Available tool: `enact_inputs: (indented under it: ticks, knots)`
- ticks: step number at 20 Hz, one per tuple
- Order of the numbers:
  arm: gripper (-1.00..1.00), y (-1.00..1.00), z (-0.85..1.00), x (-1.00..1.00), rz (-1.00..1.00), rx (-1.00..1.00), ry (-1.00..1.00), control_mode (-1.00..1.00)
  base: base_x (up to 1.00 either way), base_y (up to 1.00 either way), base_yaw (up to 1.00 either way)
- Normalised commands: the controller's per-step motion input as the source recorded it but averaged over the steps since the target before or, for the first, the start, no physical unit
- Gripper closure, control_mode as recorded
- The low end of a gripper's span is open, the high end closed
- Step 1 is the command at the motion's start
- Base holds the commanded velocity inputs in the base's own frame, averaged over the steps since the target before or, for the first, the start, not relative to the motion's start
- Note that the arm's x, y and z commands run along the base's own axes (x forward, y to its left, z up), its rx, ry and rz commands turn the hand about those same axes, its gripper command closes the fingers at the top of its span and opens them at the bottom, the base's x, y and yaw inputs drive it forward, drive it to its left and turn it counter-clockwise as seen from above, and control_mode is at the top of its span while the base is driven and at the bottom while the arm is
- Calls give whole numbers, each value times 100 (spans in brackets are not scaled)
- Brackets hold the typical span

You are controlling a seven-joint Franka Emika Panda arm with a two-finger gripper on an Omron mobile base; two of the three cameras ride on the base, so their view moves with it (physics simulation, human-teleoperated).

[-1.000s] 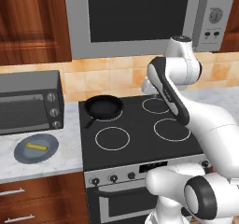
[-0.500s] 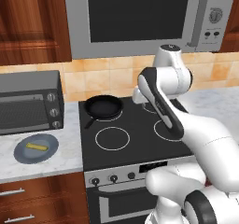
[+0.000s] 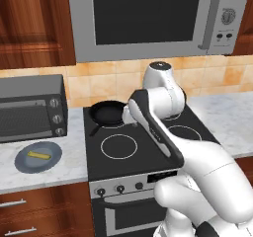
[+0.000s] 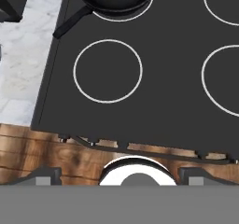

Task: Pick up the butter stick and place it in the pan. Then turn on the burner for the pan.

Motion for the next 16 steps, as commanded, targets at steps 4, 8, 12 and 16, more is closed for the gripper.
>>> enact_inputs:
  ticks: [4,8,12,16]
  knots:
    - [-100,42,-15,0,11,0,0,-100,0,0,0]
    - [-100,29,-7,0,11,0,1,-100,0,0,0]
    - [-100,21,-5,0,10,1,3,-100,0,0,0]
    - [-100,9,-2,1,10,4,2,-100,0,0,0]
